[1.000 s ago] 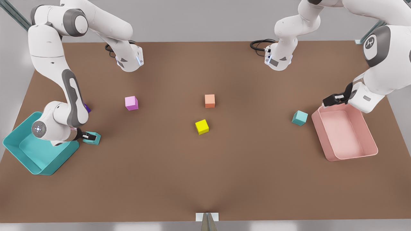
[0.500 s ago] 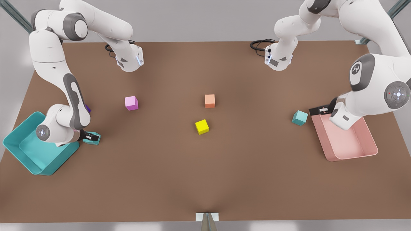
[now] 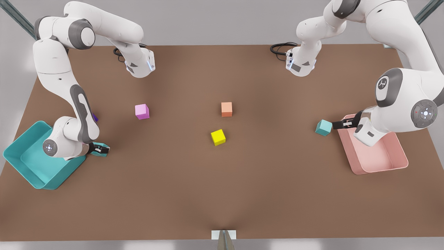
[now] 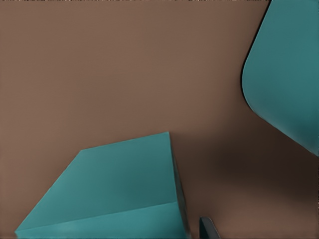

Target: Stack the two blue cubes on top of each other

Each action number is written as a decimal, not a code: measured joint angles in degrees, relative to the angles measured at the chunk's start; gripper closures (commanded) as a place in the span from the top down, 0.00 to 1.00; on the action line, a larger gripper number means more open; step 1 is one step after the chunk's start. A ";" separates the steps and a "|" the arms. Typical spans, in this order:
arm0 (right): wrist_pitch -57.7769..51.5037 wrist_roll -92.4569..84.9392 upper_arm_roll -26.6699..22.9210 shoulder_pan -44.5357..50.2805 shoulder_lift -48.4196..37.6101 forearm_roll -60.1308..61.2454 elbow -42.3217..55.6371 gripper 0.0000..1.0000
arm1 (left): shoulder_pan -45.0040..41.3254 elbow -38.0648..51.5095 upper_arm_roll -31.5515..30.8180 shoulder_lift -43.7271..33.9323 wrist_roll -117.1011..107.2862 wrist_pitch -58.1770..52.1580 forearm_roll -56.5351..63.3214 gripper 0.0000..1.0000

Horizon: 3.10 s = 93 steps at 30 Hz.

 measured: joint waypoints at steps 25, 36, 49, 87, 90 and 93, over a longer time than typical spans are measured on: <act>-9.97 -1.41 12.13 4.14 -1.22 8.44 12.35 0.53 | -0.11 0.26 0.09 0.36 2.87 -0.09 1.52 1.00; -3.22 13.99 8.13 40.73 18.31 14.97 41.83 0.53 | -0.59 -0.83 -0.10 1.18 3.33 0.53 1.53 1.00; 6.45 35.85 3.10 52.98 30.45 14.71 54.21 1.00 | -0.69 -0.95 -0.35 1.09 3.55 1.06 1.88 1.00; -42.79 1.26 0.17 20.43 -24.10 0.25 27.30 1.00 | -9.88 -55.18 20.43 -5.45 45.27 57.88 0.41 1.00; -42.88 -0.45 0.12 20.40 -23.74 0.34 27.28 1.00 | -9.51 -55.26 20.74 -4.64 47.62 59.12 0.40 1.00; -42.91 -1.90 0.09 20.37 -23.31 0.38 27.31 1.00 | -9.61 -55.58 20.79 -4.31 49.23 59.97 0.36 1.00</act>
